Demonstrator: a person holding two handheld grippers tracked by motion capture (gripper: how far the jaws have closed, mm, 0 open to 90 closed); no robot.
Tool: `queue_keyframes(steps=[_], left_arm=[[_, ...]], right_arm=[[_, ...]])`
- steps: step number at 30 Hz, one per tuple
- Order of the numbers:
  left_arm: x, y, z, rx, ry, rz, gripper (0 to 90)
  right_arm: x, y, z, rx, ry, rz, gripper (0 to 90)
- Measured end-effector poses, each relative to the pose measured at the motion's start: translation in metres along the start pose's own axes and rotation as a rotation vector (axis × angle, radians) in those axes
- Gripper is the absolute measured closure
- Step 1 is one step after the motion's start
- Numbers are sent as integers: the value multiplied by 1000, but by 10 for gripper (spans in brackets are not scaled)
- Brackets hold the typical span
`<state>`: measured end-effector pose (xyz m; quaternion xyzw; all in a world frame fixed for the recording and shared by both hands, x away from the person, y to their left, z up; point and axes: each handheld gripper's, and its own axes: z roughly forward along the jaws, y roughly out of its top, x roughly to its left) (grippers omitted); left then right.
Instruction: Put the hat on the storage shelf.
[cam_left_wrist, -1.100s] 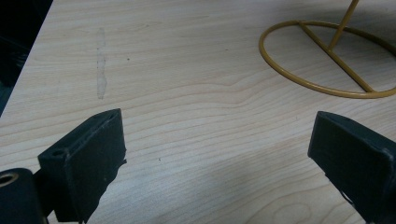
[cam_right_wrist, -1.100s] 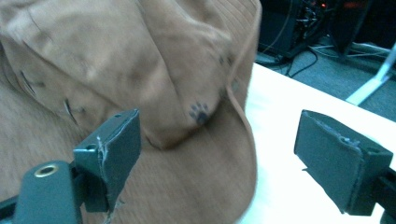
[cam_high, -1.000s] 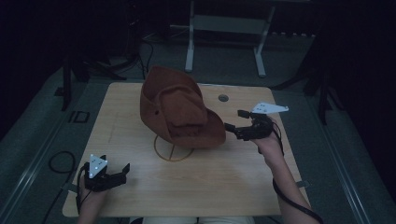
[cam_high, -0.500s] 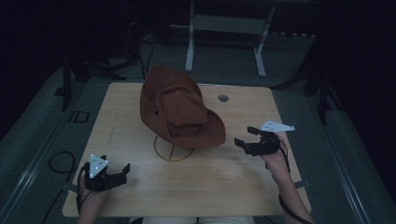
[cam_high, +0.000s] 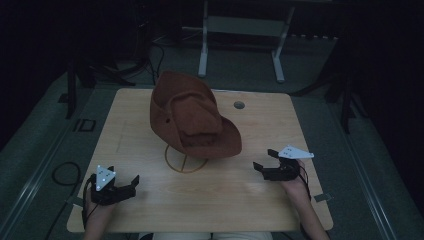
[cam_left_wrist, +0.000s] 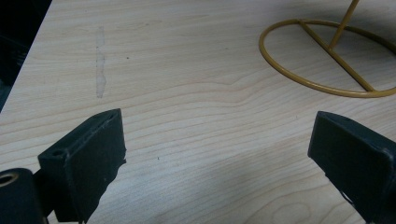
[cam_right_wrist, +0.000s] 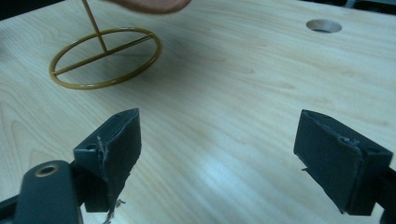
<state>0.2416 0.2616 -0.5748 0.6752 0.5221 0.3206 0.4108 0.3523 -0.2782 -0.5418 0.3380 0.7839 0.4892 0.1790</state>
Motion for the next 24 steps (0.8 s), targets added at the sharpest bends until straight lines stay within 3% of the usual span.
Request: queue_keyframes(steps=[7,10,24], left_arm=[[0,0,0,-3,-8,1,47],[0,0,1,-2,-7,3,47],[0,0,0,0,-7,3,47]], right_arm=[[0,-24,-12,3,-10,10,148],[1,-32,-19,14,-23,-8,147],[4,-54,-50,44,-99,-54,147]])
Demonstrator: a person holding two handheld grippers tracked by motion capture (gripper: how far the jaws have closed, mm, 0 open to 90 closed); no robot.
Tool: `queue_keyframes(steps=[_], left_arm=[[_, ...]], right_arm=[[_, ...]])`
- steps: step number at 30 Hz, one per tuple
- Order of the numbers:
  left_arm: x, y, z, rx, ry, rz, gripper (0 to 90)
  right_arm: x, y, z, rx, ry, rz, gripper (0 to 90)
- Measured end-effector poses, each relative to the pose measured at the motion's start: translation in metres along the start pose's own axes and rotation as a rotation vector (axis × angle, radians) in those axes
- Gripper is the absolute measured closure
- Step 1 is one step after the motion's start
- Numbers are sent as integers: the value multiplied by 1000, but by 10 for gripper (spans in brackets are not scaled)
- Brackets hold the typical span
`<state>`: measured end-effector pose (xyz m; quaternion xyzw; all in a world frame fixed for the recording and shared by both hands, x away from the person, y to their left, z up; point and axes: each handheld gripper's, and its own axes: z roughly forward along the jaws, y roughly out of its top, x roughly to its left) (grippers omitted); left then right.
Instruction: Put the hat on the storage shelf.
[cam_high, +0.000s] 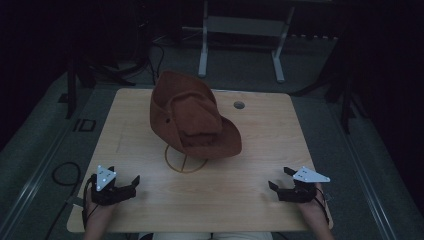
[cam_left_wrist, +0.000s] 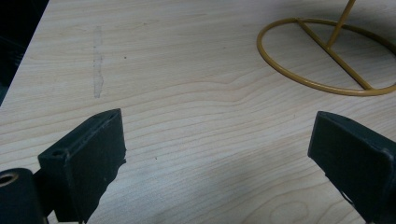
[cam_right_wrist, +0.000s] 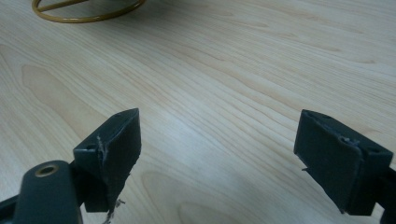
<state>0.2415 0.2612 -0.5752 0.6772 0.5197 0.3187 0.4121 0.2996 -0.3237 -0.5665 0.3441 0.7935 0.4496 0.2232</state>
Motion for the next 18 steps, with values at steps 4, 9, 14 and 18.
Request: queue_keyframes(steps=[4,9,14,18], left_arm=[[0,0,0,2,2,0,47],[0,-1,0,2,1,1,47],[1,0,0,3,2,1,47],[1,-1,0,2,1,-1,47]], right_arm=[[-5,-4,-8,-17,-24,19,145],[-12,-6,-12,-30,-53,33,144],[-13,-6,-12,-42,-45,50,144],[-12,-7,-10,-34,-56,43,141]])
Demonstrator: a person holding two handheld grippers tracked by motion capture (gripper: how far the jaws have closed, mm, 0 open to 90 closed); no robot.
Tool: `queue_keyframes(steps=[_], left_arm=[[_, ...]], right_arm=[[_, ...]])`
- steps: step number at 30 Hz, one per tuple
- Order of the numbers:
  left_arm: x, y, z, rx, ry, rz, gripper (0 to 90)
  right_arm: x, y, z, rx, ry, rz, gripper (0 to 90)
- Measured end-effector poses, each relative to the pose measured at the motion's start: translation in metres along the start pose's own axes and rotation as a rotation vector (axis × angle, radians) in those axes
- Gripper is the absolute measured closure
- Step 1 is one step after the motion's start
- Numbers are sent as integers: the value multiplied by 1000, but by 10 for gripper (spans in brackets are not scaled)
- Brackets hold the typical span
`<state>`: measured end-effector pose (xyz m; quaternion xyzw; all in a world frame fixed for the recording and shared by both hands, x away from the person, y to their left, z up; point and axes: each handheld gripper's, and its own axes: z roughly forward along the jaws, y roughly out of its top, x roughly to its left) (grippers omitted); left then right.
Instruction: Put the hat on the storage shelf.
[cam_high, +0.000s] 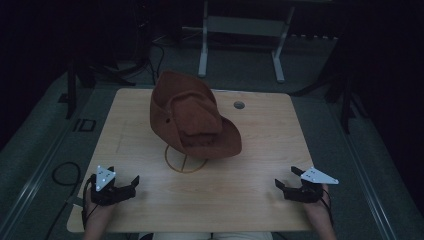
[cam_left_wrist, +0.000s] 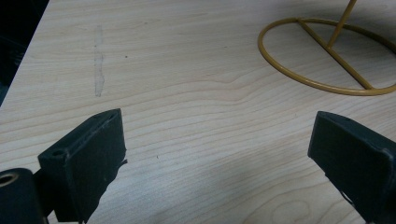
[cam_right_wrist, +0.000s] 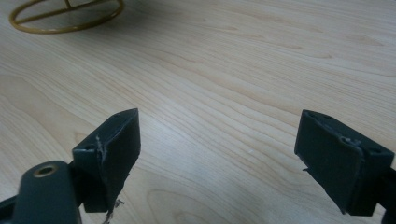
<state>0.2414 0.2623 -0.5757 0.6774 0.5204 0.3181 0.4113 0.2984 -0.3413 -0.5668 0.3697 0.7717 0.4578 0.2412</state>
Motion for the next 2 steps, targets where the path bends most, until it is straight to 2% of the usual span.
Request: queue_keyframes(steps=[2], left_arm=[[0,0,0,0,0,3,47]], right_arm=[[0,0,1,2,-4,-8,139]])
